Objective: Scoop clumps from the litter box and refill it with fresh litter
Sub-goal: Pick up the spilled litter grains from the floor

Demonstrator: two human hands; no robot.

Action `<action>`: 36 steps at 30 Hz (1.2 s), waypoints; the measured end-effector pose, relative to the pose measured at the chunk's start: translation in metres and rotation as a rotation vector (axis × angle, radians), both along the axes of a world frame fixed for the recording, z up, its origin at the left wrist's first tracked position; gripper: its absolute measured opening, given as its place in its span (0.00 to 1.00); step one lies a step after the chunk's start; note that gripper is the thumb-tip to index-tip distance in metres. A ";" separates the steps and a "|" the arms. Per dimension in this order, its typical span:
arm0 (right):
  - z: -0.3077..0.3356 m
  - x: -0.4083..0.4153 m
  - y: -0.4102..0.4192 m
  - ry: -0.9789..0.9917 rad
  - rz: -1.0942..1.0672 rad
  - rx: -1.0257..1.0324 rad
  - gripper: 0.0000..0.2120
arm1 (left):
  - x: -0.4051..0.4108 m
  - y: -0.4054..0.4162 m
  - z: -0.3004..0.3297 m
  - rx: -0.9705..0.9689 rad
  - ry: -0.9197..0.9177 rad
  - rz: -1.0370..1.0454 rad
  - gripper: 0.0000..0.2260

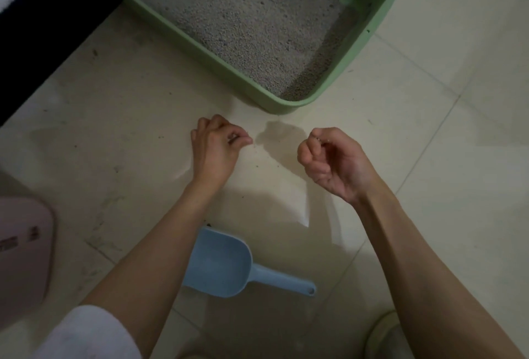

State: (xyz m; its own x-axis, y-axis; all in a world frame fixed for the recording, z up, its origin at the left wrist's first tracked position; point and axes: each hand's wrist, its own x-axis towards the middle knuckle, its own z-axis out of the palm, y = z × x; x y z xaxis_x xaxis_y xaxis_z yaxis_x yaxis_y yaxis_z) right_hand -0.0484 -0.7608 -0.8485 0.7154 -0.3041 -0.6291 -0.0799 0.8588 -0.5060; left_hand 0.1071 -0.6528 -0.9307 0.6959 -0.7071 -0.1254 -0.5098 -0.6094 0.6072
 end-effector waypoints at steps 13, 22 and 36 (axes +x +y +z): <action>-0.029 -0.007 0.012 0.330 0.194 -0.389 0.15 | 0.007 0.007 0.016 -0.268 0.450 0.213 0.02; -0.037 0.050 0.023 0.496 0.256 -0.713 0.16 | 0.025 0.036 0.043 -0.546 1.305 0.681 0.07; -0.054 0.094 0.041 0.791 0.542 -1.272 0.09 | 0.025 0.040 0.033 -0.295 0.946 0.474 0.05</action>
State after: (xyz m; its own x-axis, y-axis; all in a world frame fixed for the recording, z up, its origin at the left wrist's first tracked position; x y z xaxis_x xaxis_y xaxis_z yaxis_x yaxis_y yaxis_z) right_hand 0.0461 -0.7197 -0.9030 0.5397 -0.7272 -0.4242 -0.8011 -0.2887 -0.5243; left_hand 0.1317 -0.6127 -0.8977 0.6166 -0.4828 -0.6219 0.4865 -0.3874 0.7831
